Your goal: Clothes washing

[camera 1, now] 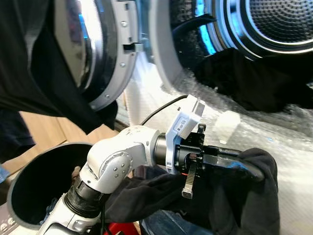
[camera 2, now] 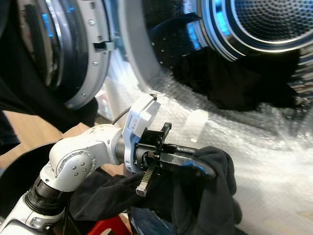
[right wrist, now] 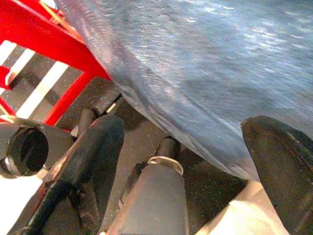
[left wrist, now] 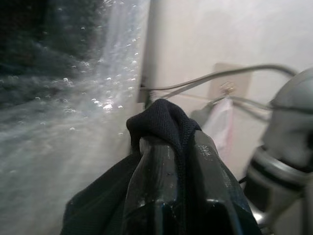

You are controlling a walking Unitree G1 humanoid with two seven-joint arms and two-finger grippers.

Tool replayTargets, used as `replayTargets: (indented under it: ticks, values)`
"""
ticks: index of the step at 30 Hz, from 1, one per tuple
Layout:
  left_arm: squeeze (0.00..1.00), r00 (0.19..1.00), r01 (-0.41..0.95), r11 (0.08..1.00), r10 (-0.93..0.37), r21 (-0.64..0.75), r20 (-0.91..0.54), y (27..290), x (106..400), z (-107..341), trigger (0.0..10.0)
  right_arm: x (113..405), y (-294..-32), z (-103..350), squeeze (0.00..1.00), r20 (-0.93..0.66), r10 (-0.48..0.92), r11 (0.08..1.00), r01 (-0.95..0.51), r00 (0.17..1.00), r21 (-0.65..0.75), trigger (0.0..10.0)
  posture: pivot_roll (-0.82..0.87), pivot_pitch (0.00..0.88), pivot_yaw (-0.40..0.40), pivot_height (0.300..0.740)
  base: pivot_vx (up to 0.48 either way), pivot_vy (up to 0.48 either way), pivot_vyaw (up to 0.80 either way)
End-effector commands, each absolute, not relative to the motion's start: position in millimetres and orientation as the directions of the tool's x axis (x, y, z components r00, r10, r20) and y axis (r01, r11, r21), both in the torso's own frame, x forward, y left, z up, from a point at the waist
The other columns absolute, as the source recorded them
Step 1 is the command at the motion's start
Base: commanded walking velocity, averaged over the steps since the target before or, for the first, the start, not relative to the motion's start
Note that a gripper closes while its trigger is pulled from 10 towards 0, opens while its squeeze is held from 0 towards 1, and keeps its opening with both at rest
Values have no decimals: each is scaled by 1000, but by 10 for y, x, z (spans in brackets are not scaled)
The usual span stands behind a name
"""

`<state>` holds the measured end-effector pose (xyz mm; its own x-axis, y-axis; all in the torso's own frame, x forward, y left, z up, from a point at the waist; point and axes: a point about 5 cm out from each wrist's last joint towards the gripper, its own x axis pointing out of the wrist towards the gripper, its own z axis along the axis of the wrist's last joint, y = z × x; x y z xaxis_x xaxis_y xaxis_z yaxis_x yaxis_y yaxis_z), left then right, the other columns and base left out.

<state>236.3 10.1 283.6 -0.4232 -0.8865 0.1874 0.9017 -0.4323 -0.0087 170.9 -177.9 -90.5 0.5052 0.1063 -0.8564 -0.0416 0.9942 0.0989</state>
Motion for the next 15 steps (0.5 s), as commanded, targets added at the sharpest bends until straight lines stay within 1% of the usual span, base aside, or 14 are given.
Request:
replayTargets:
  ticks: [1,2,3,4,5,7,8,9,12,15]
  values:
    - [0,-510,860,-498,-834,109,212,144,2302,3224,0,1722,-1762,-904,0,-863,106,994,-54,494,91,10000,217,0,1,740,0,0,0]
    - [0,-521,854,-508,-828,116,208,136,2313,3273,0,1743,-1753,-896,0,-862,106,994,-56,496,90,10000,218,0,10,740,0,0,0]
    - [0,-525,850,-506,-833,145,174,55,2341,3306,0,1809,-1729,-869,0,-853,108,994,-57,511,92,10000,218,0,11,740,0,0,0]
    - [0,-525,850,-506,-833,145,174,55,2341,3306,0,1809,-1729,-869,0,-853,108,994,-57,511,92,10000,218,0,11,740,0,0,0]
    - [0,-550,833,-525,-819,172,165,-6,2337,3336,0,1854,-1708,-849,0,-845,113,994,-57,522,97,10000,212,0,14,740,0,0,0]
    - [0,-554,832,-528,-809,172,196,-104,2384,3427,0,1880,-1688,-838,0,-842,118,993,-63,526,100,10000,208,0,14,740,0,0,0]
    - [0,-555,829,-520,-808,206,196,-194,2420,3510,0,1901,-1669,-829,0,-839,122,993,-66,530,102,10000,198,0,15,740,0,0,0]
    - [0,-556,827,-516,-809,220,193,-229,2426,3539,0,1907,-1665,-827,0,-838,123,992,-65,532,105,10000,190,0,18,740,0,0,0]
    - [0,-565,820,-517,-800,247,200,-302,2428,3640,0,1903,-1665,-829,0,-837,122,992,-64,533,104,10000,178,0,22,740,0,0,0]
    - [0,-564,819,-513,-804,258,191,-315,2436,3655,0,1895,-1672,-832,0,-838,121,993,-65,532,103,10000,191,0,15,740,0,0,0]
